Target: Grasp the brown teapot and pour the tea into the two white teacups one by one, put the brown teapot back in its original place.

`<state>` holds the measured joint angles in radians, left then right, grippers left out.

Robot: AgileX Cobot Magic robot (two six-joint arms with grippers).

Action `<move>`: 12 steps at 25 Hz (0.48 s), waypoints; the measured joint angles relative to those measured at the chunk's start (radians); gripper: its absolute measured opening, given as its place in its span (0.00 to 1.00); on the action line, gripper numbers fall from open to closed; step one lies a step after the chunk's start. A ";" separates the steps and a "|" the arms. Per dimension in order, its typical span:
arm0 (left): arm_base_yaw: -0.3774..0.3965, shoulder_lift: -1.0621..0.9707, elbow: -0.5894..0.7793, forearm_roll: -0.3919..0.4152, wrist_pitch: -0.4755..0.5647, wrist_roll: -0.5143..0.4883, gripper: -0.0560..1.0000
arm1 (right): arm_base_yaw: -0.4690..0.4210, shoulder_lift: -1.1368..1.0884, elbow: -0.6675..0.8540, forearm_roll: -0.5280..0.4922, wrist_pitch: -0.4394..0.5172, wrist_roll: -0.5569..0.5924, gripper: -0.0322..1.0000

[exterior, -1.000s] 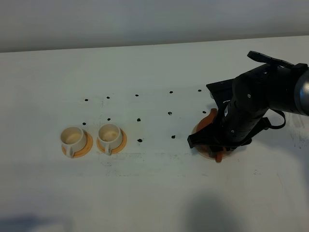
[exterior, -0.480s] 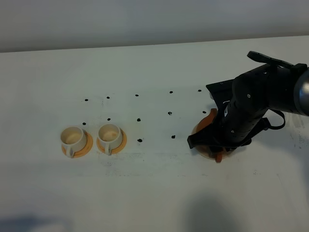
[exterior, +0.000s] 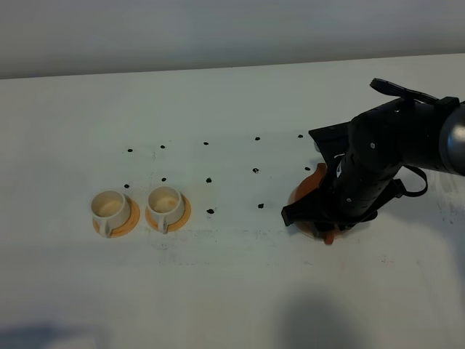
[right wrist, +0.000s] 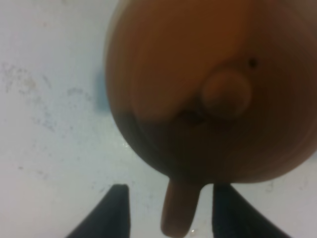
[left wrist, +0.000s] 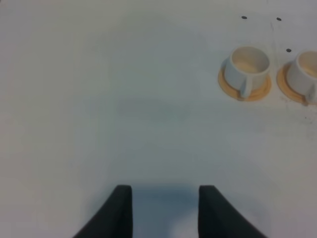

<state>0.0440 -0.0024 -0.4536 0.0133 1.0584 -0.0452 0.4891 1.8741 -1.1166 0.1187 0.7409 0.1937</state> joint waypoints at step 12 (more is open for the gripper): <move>0.000 0.000 0.000 0.000 0.000 0.000 0.36 | -0.001 0.032 0.003 0.020 -0.072 -0.084 0.14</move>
<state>0.0440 -0.0024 -0.4536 0.0133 1.0584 -0.0452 0.4883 1.9056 -1.1132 0.1387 0.6685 0.1098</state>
